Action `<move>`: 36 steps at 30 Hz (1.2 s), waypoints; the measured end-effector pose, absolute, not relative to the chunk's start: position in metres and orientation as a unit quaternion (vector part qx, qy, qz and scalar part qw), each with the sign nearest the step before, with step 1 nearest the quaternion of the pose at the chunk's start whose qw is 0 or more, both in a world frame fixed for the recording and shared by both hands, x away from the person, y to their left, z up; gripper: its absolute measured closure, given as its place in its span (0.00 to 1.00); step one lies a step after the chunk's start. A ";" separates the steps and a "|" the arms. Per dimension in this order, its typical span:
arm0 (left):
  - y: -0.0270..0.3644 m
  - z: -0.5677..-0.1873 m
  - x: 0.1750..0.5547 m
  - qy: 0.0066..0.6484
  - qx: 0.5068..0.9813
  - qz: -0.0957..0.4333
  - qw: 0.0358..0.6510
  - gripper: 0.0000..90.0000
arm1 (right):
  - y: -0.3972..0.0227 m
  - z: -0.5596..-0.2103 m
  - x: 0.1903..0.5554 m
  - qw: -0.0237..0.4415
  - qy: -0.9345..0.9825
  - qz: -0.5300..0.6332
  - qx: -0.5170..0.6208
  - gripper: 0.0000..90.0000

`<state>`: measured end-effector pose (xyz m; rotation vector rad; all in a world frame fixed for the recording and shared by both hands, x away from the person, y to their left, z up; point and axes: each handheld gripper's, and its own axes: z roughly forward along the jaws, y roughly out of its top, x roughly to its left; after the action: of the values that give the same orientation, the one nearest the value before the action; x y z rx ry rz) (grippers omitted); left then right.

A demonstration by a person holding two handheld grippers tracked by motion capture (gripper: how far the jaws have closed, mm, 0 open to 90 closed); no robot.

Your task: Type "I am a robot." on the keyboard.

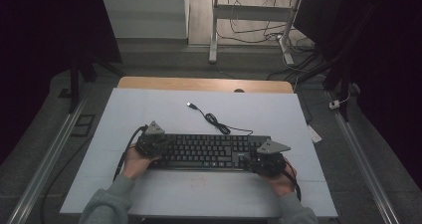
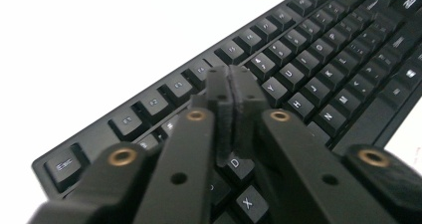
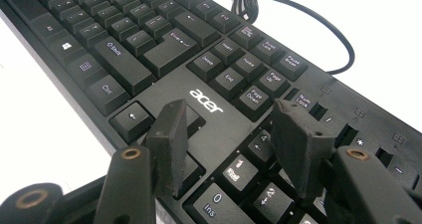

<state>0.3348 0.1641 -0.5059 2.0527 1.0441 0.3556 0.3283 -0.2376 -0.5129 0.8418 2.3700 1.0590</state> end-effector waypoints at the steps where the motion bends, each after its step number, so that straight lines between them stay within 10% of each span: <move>1: 0.165 -0.505 0.334 0.414 0.807 0.141 0.397 0.89 | -0.237 -0.513 0.328 0.205 0.850 0.380 0.302 0.54; 11: 0.175 -0.502 0.321 0.434 0.792 0.149 0.402 0.58 | -0.237 -0.513 0.328 0.203 0.849 0.385 0.299 0.54; 36: 0.184 -0.503 0.309 0.444 0.794 0.141 0.391 0.46 | -0.235 -0.512 0.327 0.201 0.850 0.388 0.293 0.54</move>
<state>0.3087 0.1835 -0.5029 2.0165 1.1271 0.3585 0.3269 -0.2353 -0.5120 0.8187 2.3750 1.0846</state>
